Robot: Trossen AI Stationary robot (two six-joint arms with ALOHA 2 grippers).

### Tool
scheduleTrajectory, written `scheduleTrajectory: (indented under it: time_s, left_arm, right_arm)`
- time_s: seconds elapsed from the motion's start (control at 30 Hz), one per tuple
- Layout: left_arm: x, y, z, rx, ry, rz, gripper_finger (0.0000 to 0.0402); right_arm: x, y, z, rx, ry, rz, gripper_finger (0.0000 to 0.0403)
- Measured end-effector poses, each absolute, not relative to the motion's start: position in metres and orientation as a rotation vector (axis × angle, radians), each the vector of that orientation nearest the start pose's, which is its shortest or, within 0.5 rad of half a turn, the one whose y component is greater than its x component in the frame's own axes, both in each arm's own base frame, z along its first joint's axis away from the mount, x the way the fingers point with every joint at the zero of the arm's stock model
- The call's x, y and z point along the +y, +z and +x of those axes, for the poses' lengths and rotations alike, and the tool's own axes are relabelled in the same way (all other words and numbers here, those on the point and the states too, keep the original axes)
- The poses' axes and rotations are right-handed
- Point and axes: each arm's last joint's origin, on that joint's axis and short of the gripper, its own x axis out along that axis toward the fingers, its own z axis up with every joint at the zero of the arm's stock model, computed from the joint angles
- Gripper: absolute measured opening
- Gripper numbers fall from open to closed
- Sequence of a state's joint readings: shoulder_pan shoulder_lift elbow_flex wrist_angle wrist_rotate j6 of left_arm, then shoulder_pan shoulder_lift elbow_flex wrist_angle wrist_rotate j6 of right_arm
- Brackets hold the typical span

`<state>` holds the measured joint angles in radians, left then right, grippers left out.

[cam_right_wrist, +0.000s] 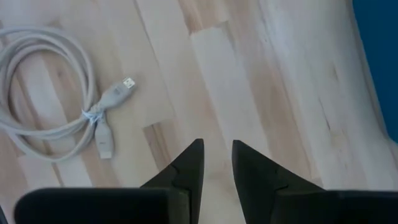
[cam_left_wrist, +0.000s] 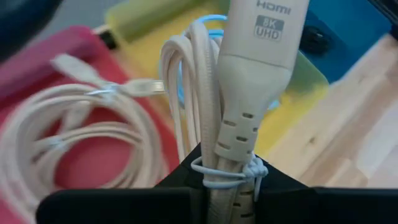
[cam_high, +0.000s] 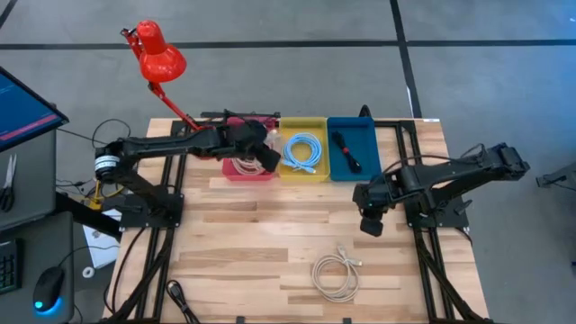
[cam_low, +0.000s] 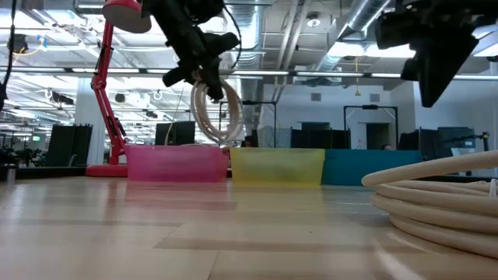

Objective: Pick & Place USB Port
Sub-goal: Put the right brown charger cable into the red bin

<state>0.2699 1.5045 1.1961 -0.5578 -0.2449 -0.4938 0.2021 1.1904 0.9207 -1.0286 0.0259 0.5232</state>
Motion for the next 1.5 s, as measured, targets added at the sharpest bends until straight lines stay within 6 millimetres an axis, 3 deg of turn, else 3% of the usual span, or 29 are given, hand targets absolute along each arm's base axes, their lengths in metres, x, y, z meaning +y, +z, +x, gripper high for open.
scheduleTrajectory:
  time_s: [0.13, 0.3, 0.53, 0.8, 1.0, 1.5]
  left_arm:
    - [0.104, 0.285, 0.285, 0.699, 0.725, -0.469, 0.0033]
    - [0.111, 0.275, 0.251, 0.691, 0.761, -0.515, 0.0033]
    - [0.11, 0.239, 0.212, 0.563, 0.689, -0.642, 0.0033]
    - [0.108, 0.191, 0.185, 0.427, 0.694, -0.777, 0.0033]
    - [0.106, 0.174, 0.177, 0.438, 0.72, -0.799, 0.0038]
    - [0.111, 0.177, 0.173, 0.41, 0.758, -0.731, 0.0117]
  right_arm:
    - [0.047, 0.248, 0.195, 1.284, -0.183, 0.281, 0.0075]
    - [0.053, 0.248, 0.193, 1.281, -0.202, 0.264, 0.0075]
    - [0.054, 0.248, 0.192, 1.282, -0.201, 0.255, 0.0076]
    - [0.053, 0.248, 0.192, 1.267, -0.237, 0.253, 0.0076]
    - [0.052, 0.248, 0.193, 1.255, -0.276, 0.277, 0.0076]
    - [0.053, 0.248, 0.193, 1.251, -0.286, 0.296, 0.0076]
